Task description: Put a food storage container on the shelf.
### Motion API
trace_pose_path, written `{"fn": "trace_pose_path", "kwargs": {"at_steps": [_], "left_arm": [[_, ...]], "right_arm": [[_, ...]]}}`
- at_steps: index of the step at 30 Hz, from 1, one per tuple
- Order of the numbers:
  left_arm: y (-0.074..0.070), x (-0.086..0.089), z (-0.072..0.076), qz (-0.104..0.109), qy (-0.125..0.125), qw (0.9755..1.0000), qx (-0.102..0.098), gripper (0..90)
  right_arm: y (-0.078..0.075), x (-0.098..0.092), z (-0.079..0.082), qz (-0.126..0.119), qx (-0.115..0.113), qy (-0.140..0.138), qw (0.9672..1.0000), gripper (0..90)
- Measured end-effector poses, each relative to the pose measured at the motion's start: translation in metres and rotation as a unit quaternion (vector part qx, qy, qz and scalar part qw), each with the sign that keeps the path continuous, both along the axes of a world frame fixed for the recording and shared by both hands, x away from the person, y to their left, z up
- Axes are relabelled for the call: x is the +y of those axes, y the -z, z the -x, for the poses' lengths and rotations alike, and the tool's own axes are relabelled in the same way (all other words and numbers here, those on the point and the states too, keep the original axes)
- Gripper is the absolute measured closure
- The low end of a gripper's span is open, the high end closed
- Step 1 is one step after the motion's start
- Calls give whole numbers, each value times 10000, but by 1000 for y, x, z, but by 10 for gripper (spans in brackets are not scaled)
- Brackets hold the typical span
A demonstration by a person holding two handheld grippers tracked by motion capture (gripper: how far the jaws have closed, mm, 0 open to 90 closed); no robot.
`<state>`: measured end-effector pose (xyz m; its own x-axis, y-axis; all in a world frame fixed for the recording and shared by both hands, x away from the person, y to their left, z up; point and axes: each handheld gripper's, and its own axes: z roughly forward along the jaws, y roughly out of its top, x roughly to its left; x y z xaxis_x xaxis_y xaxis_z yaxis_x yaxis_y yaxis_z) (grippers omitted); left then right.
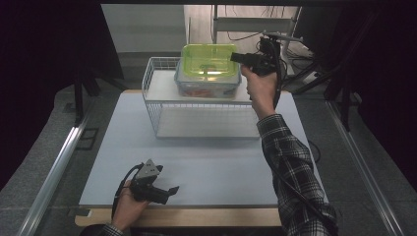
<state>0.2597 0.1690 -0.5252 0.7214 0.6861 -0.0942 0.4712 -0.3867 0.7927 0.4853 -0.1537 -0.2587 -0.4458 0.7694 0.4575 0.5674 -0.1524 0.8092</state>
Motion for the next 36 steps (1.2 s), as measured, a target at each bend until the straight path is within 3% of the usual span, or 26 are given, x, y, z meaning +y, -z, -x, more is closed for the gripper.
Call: {"fn": "trace_pose_path", "kwargs": {"at_steps": [3,13,23,30,36], "left_arm": [[0,0,0,-3,1,10000,6,39],[1,0,0,-21,16,10000,16,39],[1,-1,0,-32,19,10000,17,39],[1,-1,0,-30,19,10000,19,39],[1,-2,0,-42,27,10000,34,39]], "right_arm": [[1,1,-1,89,-26,45,9999,718],[7,1,-5,4,17,79,10000,678],[5,1,-5,20,-37,36,10000,525],[4,-6,-4,-37,-56,-303,9995,364],[5,-12,0,99,-162,-654,9977,267]]}}
